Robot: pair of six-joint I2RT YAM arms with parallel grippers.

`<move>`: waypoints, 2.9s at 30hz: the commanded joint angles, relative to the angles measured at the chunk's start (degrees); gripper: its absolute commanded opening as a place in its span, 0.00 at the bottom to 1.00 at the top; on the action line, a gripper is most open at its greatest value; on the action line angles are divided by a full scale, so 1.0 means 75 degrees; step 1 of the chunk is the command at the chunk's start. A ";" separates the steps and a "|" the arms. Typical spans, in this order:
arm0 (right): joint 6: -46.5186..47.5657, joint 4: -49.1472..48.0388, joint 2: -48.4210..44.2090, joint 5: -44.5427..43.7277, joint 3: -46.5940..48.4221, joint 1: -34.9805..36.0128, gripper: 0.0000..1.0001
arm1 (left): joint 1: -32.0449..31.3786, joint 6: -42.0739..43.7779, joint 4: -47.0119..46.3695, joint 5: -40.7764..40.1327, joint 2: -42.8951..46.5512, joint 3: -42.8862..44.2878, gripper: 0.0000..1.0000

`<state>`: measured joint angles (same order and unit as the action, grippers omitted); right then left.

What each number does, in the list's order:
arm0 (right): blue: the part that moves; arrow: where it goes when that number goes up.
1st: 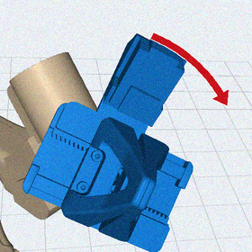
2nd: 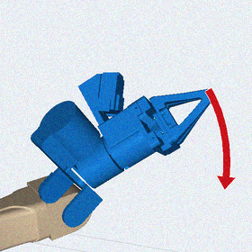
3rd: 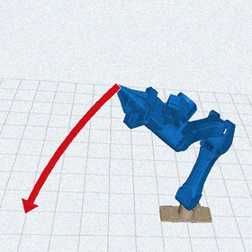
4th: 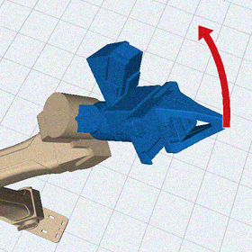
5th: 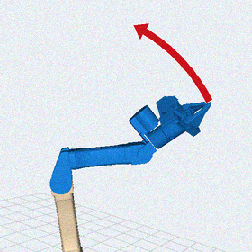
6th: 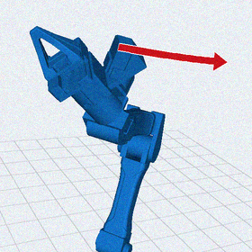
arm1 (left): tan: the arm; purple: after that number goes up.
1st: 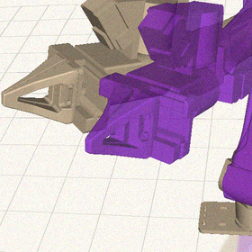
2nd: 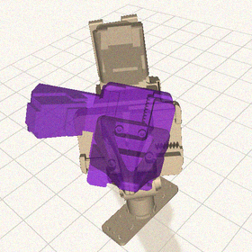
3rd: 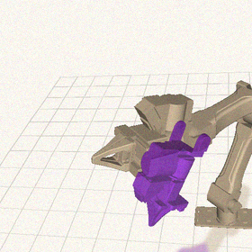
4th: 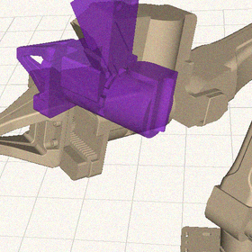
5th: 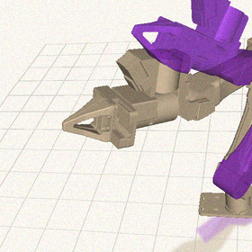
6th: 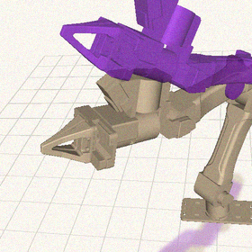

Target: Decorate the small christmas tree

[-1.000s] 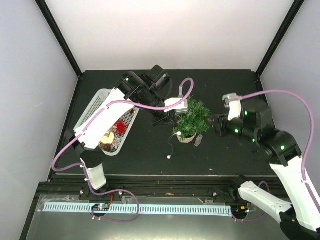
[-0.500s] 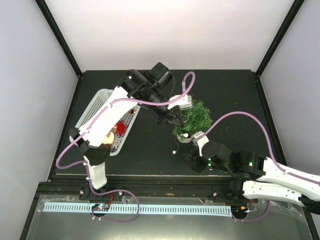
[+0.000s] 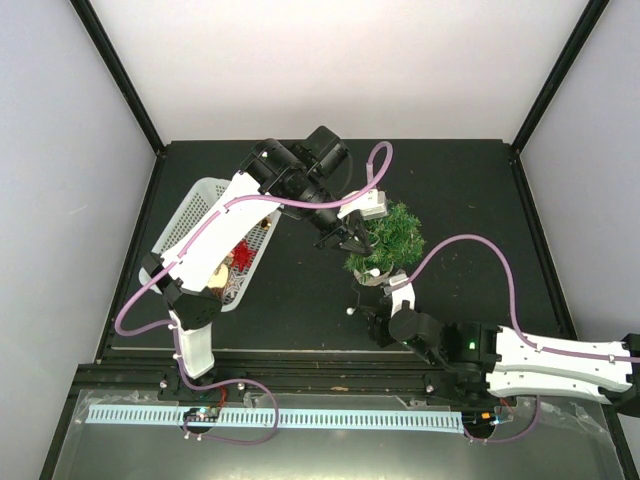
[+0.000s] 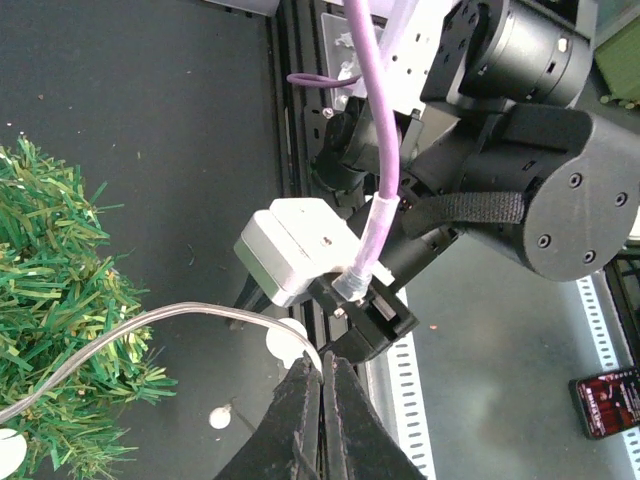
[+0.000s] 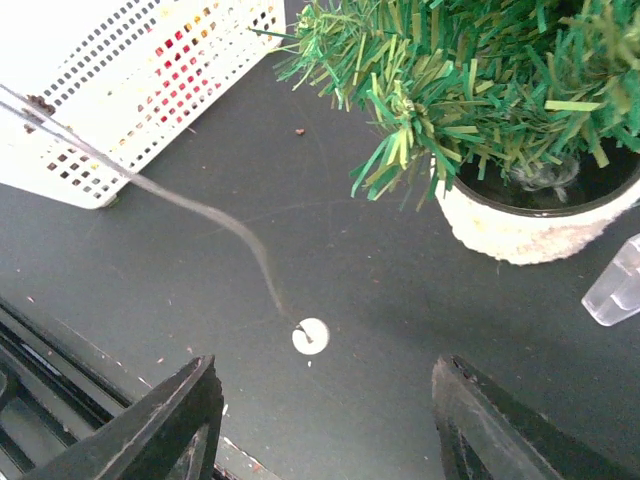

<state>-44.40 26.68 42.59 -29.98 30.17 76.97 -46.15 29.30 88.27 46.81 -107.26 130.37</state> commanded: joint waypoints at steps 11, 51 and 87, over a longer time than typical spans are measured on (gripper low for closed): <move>-0.0311 -0.2376 0.0538 -0.0726 -0.0592 0.0178 0.57 | -0.0055 -0.0121 0.0119 0.0537 0.0061 0.0059 0.02; -0.2355 0.4911 -0.1597 -0.1134 0.2610 0.0172 0.01 | 0.0433 -0.0344 -0.0083 -0.0511 -0.0353 -0.0006 0.09; -0.1421 0.7320 0.1660 0.0431 0.7101 -0.3877 0.01 | 0.0818 -0.0491 -0.1095 -0.1759 0.0022 -0.0629 0.25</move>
<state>-59.88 83.09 55.81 -32.21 80.68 52.99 -39.86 26.55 82.41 33.36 -109.08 126.89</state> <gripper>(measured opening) 0.016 0.251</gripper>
